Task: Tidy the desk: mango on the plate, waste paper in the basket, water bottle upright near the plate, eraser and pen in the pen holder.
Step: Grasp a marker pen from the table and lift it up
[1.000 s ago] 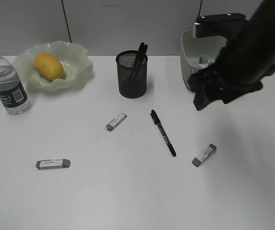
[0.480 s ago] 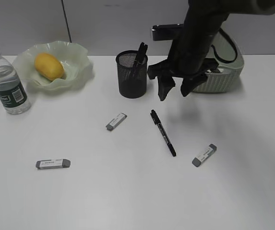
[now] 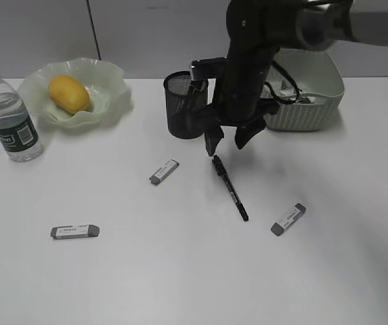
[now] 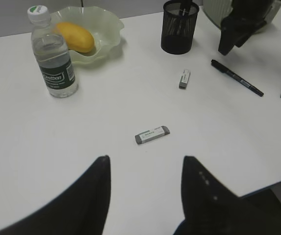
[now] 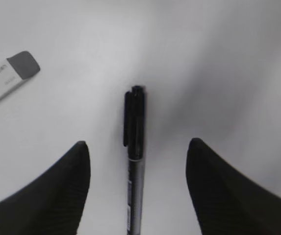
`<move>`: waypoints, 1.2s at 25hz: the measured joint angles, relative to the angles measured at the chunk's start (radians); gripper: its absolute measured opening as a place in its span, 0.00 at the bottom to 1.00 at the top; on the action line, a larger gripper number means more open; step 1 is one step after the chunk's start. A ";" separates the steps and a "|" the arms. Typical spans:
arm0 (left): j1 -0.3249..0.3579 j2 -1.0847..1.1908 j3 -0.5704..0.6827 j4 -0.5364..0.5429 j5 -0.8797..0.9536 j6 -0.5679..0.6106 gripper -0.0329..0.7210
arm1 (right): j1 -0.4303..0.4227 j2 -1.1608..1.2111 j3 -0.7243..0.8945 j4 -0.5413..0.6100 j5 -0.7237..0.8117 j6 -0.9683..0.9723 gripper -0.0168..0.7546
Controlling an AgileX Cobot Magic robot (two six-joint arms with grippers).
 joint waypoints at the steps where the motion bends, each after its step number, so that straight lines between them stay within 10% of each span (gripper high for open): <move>1: 0.000 0.000 0.000 0.000 0.000 0.000 0.52 | 0.010 0.012 -0.012 -0.003 0.000 0.006 0.66; 30: 0.000 0.000 0.000 0.000 0.000 0.000 0.49 | 0.034 0.121 -0.071 -0.054 0.001 0.040 0.47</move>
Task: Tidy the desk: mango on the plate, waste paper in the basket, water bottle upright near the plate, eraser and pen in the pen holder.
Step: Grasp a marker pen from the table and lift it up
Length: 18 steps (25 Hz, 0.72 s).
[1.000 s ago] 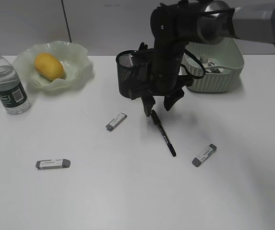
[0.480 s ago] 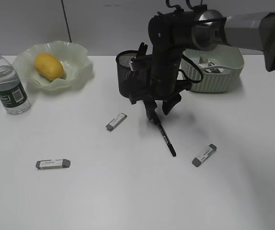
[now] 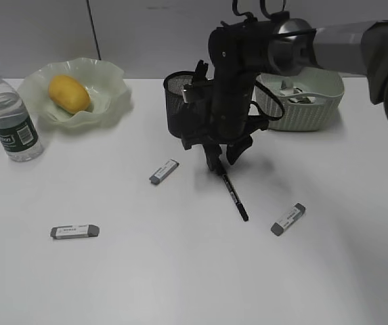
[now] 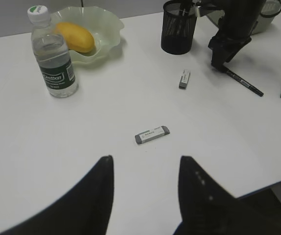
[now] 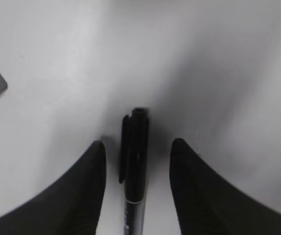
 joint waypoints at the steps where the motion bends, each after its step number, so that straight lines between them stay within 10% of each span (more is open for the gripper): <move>1: 0.000 0.000 0.000 0.000 0.000 0.000 0.49 | 0.000 0.002 0.000 0.000 0.000 0.000 0.47; 18: 0.000 0.000 0.000 0.000 0.000 0.000 0.48 | 0.004 0.018 0.000 0.000 0.000 0.000 0.34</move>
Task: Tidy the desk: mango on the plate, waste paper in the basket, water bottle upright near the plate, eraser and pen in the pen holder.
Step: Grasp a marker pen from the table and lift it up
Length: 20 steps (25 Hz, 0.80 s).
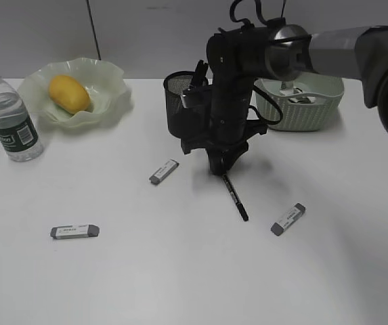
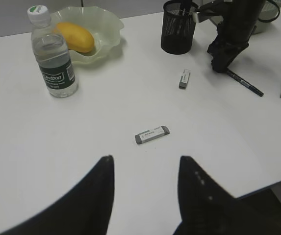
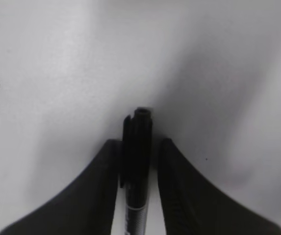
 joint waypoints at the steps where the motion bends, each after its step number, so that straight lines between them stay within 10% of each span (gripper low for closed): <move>1: 0.000 0.000 0.000 0.000 0.000 0.000 0.48 | 0.000 0.000 0.000 0.000 0.000 0.000 0.32; 20: 0.000 0.000 0.000 0.000 0.000 0.000 0.47 | 0.003 0.000 -0.080 -0.001 0.074 -0.043 0.21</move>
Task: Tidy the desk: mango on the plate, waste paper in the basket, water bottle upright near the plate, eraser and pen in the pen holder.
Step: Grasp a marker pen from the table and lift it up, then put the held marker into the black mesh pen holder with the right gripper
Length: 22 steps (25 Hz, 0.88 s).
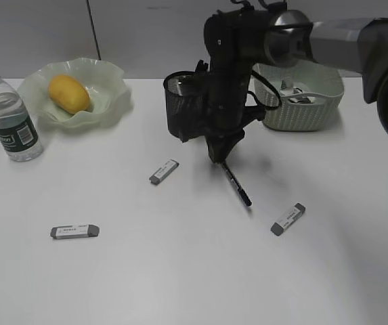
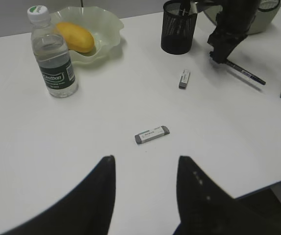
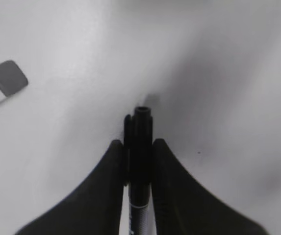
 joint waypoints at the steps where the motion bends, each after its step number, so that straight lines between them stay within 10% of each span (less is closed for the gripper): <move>1: 0.000 0.000 0.000 0.000 0.000 0.000 0.47 | 0.000 0.000 -0.020 0.003 0.017 -0.001 0.21; 11: 0.000 0.000 0.000 0.000 0.000 0.000 0.47 | 0.000 -0.136 -0.100 0.043 -0.019 -0.052 0.21; 22: 0.000 0.000 0.000 0.000 0.000 0.000 0.47 | 0.000 -0.210 -0.107 -0.008 -0.604 -0.070 0.21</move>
